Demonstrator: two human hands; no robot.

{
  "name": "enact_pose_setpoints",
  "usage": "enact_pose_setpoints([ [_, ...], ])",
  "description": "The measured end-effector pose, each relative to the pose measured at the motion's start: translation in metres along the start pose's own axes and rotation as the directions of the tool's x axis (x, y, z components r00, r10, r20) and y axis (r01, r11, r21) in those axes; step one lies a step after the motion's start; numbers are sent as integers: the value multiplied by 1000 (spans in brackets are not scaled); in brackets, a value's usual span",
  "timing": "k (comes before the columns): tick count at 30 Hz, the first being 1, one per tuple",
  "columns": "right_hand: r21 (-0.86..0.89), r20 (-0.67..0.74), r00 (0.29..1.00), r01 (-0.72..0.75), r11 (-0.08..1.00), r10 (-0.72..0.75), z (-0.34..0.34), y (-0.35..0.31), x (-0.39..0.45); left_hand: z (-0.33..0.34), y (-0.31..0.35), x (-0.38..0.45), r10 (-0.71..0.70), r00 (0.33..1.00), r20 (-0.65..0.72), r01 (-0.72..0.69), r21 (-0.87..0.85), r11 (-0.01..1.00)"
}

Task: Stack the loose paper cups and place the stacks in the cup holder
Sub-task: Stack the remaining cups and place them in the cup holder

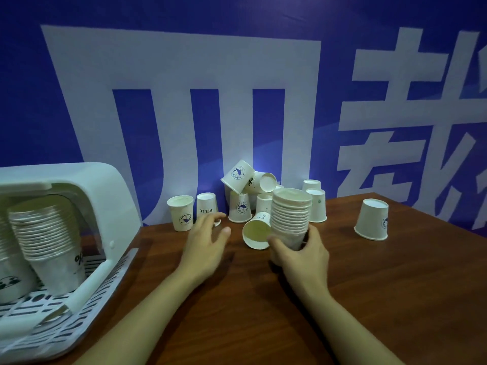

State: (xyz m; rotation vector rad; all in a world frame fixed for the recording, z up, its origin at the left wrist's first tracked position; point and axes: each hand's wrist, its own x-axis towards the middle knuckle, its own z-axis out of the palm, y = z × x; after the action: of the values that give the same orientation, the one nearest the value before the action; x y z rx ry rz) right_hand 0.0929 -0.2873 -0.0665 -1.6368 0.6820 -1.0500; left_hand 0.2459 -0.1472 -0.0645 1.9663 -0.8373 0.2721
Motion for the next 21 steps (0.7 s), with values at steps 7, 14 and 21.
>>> enact_pose_setpoints([
  [7,35,-62,996,-61,998,63,-2,9,12,30,8,-5,172,964,205,-212,195,957],
  [14,45,-98,991,-92,995,96,1,12,12,52,33,-1,-64,992,107,55,79,995],
  [21,49,-126,988,-80,996,86,-2,12,14,68,31,12,-147,985,90,130,172,976],
])
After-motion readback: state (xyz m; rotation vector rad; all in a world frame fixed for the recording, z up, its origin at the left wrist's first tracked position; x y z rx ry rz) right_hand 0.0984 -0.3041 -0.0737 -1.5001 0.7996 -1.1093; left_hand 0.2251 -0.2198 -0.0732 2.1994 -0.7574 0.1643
